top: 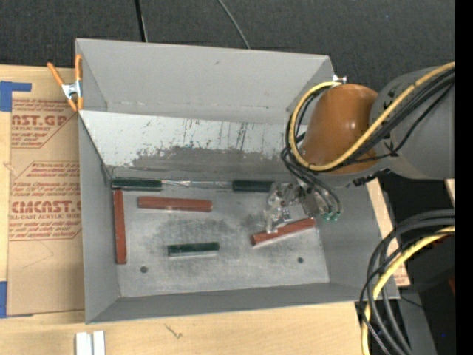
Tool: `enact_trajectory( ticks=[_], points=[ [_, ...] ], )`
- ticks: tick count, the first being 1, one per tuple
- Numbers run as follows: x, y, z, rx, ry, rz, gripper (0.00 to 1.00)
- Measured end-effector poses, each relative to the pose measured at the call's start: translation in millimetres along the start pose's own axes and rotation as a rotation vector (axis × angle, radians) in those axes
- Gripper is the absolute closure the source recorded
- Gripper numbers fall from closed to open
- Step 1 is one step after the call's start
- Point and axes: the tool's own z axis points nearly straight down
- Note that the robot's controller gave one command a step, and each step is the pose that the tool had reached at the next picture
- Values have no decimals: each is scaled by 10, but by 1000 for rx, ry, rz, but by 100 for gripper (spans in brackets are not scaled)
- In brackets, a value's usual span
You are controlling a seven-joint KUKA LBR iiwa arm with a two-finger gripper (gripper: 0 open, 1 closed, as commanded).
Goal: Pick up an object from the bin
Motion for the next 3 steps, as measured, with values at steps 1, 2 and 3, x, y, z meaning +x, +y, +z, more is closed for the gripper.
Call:
enact_trajectory(
  ticks=[1, 2, 3],
  points=[
    [-83, 21, -683, 1, -1, 0, 100],
    [26, 80, 107, -1, 3, -203, 0],
    [6, 75, 82, 0, -3, -203, 0]
  ],
)
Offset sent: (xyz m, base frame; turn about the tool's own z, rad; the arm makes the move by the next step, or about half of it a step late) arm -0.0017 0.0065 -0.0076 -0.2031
